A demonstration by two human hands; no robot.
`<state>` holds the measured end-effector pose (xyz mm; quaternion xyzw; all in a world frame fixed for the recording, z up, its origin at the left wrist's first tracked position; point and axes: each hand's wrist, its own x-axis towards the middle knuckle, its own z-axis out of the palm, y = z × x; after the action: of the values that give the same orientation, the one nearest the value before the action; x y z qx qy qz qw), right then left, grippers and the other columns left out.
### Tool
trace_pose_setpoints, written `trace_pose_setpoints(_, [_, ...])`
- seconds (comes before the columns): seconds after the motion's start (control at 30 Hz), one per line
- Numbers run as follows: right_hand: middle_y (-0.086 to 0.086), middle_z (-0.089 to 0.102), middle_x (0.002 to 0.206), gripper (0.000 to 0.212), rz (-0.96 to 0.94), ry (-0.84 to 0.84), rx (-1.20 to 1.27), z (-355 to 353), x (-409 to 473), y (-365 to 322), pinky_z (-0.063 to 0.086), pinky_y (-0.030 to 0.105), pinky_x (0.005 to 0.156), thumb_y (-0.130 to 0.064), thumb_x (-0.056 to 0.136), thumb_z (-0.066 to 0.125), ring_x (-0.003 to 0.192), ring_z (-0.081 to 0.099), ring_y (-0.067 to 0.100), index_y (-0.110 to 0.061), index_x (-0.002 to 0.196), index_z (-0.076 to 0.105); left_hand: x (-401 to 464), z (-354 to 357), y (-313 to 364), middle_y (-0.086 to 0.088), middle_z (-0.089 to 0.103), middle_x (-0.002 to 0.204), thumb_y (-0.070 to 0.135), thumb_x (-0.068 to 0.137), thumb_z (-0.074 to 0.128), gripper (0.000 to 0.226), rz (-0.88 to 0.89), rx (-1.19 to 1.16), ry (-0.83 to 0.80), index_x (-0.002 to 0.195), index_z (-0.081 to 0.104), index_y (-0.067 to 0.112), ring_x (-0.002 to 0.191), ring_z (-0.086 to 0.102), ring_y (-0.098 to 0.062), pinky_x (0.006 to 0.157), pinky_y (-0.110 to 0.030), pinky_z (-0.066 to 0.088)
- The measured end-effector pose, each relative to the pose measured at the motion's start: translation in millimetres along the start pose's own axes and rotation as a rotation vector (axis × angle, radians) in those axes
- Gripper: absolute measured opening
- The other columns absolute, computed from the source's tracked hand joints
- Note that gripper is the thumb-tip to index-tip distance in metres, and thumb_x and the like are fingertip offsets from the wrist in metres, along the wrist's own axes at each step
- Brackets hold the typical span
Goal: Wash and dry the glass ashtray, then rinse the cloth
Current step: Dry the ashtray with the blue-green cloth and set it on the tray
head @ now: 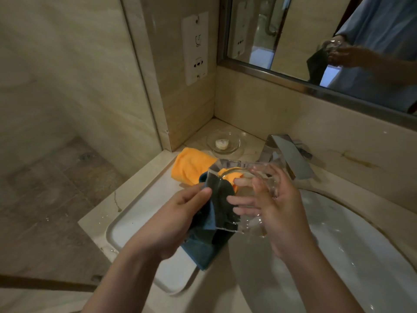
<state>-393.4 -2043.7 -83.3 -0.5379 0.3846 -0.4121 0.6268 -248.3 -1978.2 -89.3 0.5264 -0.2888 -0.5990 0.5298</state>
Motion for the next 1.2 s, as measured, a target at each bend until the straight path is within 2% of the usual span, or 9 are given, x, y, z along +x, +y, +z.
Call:
trace_pose_setpoints(0.23, [-0.008, 0.074, 0.078, 0.022, -0.116, -0.012, -0.111, 1, -3, 1, 0.057, 0.023, 0.055, -0.016, 0.093, 0.048, 0.065, 0.073, 0.015, -0.037, 0.091, 0.054, -1, 8, -4, -0.014, 0.073, 0.094, 0.013, 0.094, 0.039, 0.033, -0.08, -0.04, 0.041, 0.087, 0.071, 0.009, 0.084, 0.069, -0.022, 0.083, -0.034, 0.053])
trace_pose_setpoints(0.37, [-0.008, 0.074, 0.08, 0.019, -0.066, -0.068, -0.113, -5, -1, -3, 0.057, 0.024, 0.054, -0.022, 0.09, 0.05, 0.064, 0.073, 0.017, -0.04, 0.09, 0.057, 3, -4, 3, -0.018, 0.072, 0.085, 0.009, 0.092, 0.044, 0.028, -0.093, 0.119, 0.019, 0.082, 0.07, 0.002, 0.076, 0.067, -0.025, 0.071, -0.032, 0.055])
trace_pose_setpoints(0.47, [-0.005, 0.075, 0.079, 0.014, 0.01, -0.047, -0.024, -10, 4, -7, 0.055, 0.024, 0.05, -0.019, 0.092, 0.05, 0.064, 0.073, 0.022, -0.027, 0.101, 0.056, 3, -9, 10, -0.016, 0.071, 0.081, 0.017, 0.082, 0.052, 0.024, -0.108, 0.116, -0.038, 0.074, 0.072, 0.006, 0.073, 0.068, -0.024, 0.064, -0.027, 0.056])
trace_pose_setpoints(0.57, [-0.001, 0.075, 0.078, 0.015, 0.084, -0.025, 0.104, -9, 6, -8, 0.058, 0.029, 0.051, -0.017, 0.094, 0.046, 0.065, 0.073, 0.026, -0.029, 0.098, 0.056, 1, -9, 12, -0.024, 0.065, 0.092, 0.029, 0.072, 0.055, 0.037, -0.114, 0.053, -0.048, 0.088, 0.067, -0.002, 0.084, 0.061, -0.034, 0.071, -0.034, 0.052])
trace_pose_setpoints(0.8, [0.004, 0.07, 0.088, 0.016, 0.043, 0.212, 0.258, 14, -2, -1, 0.059, 0.029, 0.057, -0.016, 0.097, 0.041, 0.065, 0.073, 0.021, -0.028, 0.1, 0.05, -1, 27, -1, -0.015, 0.072, 0.101, 0.042, 0.093, 0.035, 0.044, -0.038, -0.061, 0.153, 0.099, 0.068, 0.013, 0.101, 0.064, -0.033, 0.096, -0.047, 0.045])
trace_pose_setpoints(0.9, [0.008, 0.069, 0.095, 0.024, -0.003, 0.306, 0.246, 23, -5, 2, 0.058, 0.026, 0.056, -0.013, 0.097, 0.039, 0.07, 0.073, 0.023, -0.035, 0.094, 0.05, 0, 38, -5, -0.015, 0.07, 0.099, 0.033, 0.097, 0.033, 0.036, 0.1, 0.059, 0.312, 0.099, 0.064, 0.014, 0.095, 0.065, -0.024, 0.093, -0.046, 0.046])
trace_pose_setpoints(1.0, [0.016, 0.059, 0.121, 0.028, -0.043, 0.399, 0.23, 31, -6, 6, 0.058, 0.026, 0.058, -0.016, 0.096, 0.042, 0.088, 0.07, 0.031, -0.042, 0.093, 0.051, 1, 44, -12, 0.002, 0.068, 0.1, 0.034, 0.097, 0.032, 0.027, 0.204, 0.267, 0.431, 0.103, 0.058, 0.029, 0.097, 0.063, -0.016, 0.093, -0.046, 0.047])
trace_pose_setpoints(1.1, [0.016, 0.055, 0.126, 0.021, -0.068, 0.466, 0.335, 38, -6, 7, 0.058, 0.026, 0.063, -0.019, 0.096, 0.041, 0.09, 0.07, 0.029, -0.038, 0.097, 0.048, -5, 54, -11, 0.01, 0.066, 0.104, 0.03, 0.098, 0.032, 0.027, 0.24, 0.21, 0.418, 0.11, 0.055, 0.036, 0.099, 0.061, -0.006, 0.091, -0.033, 0.047])
trace_pose_setpoints(1.2, [0.01, 0.063, 0.111, 0.018, -0.116, 0.492, 0.44, 41, -8, 3, 0.059, 0.03, 0.067, -0.016, 0.097, 0.038, 0.09, 0.071, 0.029, -0.033, 0.096, 0.045, -10, 62, -9, 0.007, 0.069, 0.105, 0.023, 0.098, 0.036, 0.028, 0.184, 0.049, 0.359, 0.115, 0.057, 0.03, 0.102, 0.063, -0.009, 0.09, -0.029, 0.048])
